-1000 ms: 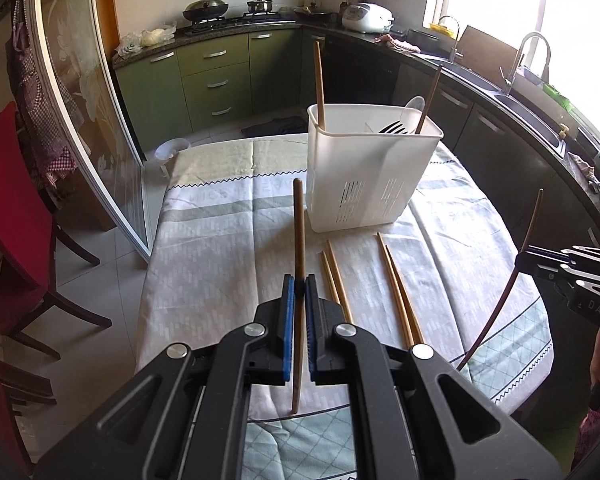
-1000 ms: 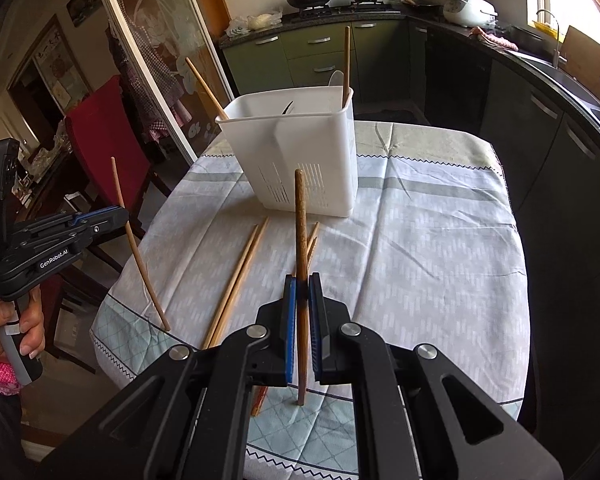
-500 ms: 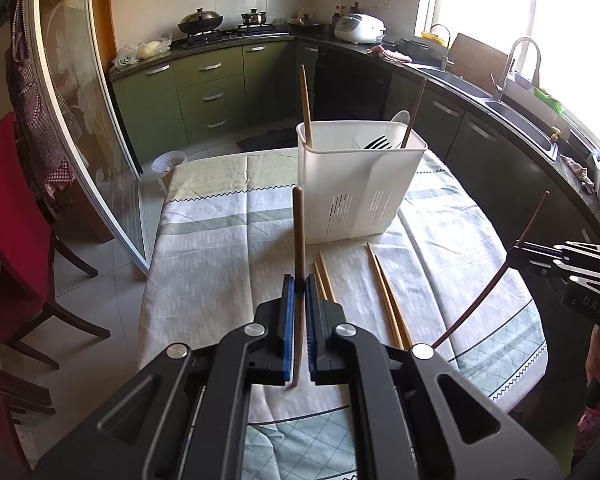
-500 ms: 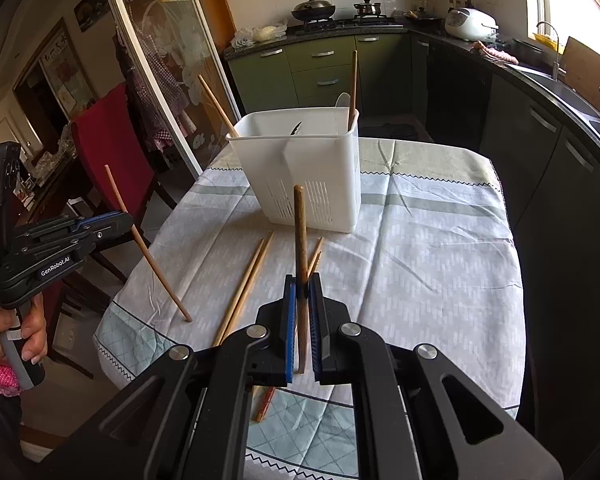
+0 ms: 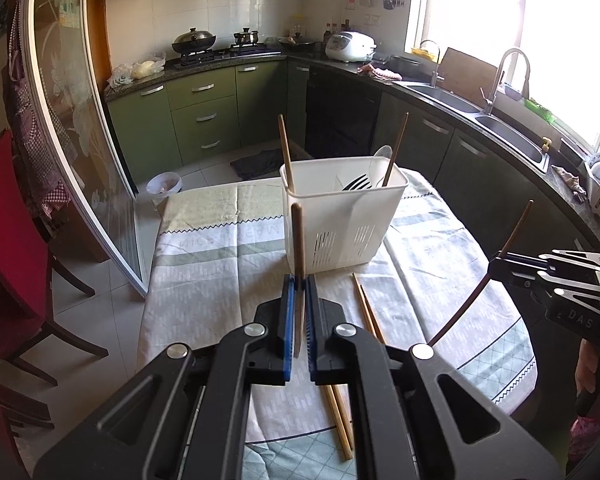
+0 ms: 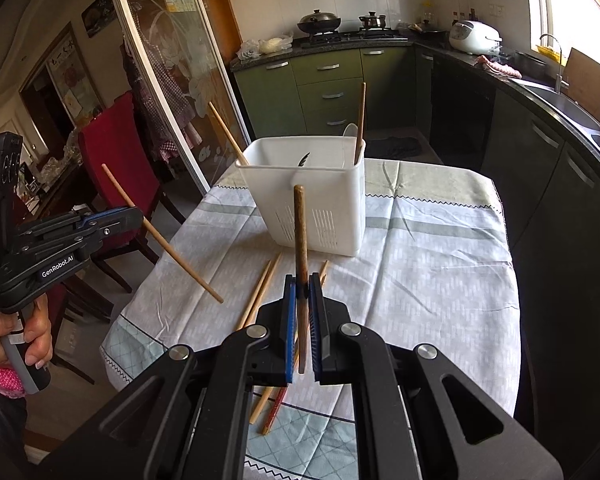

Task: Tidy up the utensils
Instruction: 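Lift both held chopsticks upright and carry them above the white caddy, then open both tools to drop the chopsticks into the caddy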

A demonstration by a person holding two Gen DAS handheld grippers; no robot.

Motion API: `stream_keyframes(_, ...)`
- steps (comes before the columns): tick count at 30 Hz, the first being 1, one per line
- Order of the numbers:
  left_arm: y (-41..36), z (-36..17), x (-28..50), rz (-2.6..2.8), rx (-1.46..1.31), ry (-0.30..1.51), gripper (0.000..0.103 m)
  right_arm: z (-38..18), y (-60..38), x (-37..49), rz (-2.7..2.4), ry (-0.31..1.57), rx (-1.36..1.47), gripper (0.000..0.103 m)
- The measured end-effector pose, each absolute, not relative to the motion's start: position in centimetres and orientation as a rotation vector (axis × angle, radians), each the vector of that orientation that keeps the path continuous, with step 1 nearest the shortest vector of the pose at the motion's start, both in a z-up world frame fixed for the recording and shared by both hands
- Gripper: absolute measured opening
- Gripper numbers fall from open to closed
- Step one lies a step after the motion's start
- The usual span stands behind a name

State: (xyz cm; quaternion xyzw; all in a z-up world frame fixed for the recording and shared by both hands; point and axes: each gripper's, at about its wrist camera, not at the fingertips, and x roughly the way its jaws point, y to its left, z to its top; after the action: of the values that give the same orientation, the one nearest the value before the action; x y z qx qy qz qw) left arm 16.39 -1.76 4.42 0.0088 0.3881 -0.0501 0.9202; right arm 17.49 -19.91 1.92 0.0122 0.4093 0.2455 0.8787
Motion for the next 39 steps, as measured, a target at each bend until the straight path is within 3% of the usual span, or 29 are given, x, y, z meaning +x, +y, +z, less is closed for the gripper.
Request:
stream_keyframes(24,-4.7,18.1,23.3,-0.144,-0.021,0.572,0.005,17.0,-21.8,25.7,0.461,0.572,0.158,0.007)
stream_keyframes(30,-5.1,16.9,27.1,-0.112,-0.011,0.543,0.005,14.6,-19.8,30.3,0.428,0.628,0.128,0.007)
stream_keyframes(39,-4.7,10.0,31.0,-0.104,-0.009,0.731,0.006,6.9,-17.1,33.5,0.451,0.789,0.066,0.007)
